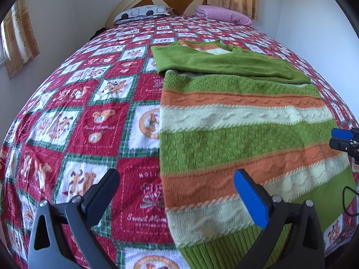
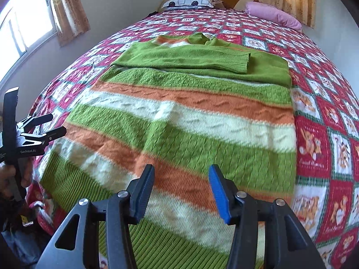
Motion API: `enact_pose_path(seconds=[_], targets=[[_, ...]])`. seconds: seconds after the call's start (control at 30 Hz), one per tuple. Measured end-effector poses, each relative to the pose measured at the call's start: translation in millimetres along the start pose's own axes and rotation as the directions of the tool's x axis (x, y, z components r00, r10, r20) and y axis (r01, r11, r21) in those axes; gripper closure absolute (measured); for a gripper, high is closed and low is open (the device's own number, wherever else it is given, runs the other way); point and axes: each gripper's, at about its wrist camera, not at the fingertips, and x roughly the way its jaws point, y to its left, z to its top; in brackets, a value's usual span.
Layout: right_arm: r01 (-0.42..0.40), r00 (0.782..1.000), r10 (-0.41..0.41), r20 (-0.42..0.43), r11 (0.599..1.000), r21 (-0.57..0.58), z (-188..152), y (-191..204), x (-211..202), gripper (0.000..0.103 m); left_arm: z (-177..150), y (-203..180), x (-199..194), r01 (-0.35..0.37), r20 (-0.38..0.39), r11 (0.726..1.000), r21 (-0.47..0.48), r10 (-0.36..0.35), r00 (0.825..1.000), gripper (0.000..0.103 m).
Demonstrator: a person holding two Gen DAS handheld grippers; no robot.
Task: Fold small clothes
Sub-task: 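Move both open tools down to the ribbed green hem of the sweater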
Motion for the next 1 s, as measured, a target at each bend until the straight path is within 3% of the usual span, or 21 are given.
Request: enact_pose_path(seconds=[0.67, 1.0], targets=[[0.018, 1.0, -0.018, -0.002, 1.0, -0.015, -62, 13, -37, 0.046, -44, -10, -29, 0.072, -0.038, 0.997, 0.006, -0.072, 0.997, 0.0], [0.062, 0.998, -0.063, 0.032, 0.998, 0.01, -88, 3, -64, 0.046, -62, -9, -31, 0.16, -0.093, 0.986, -0.048, -0.164, 0.982, 0.011]])
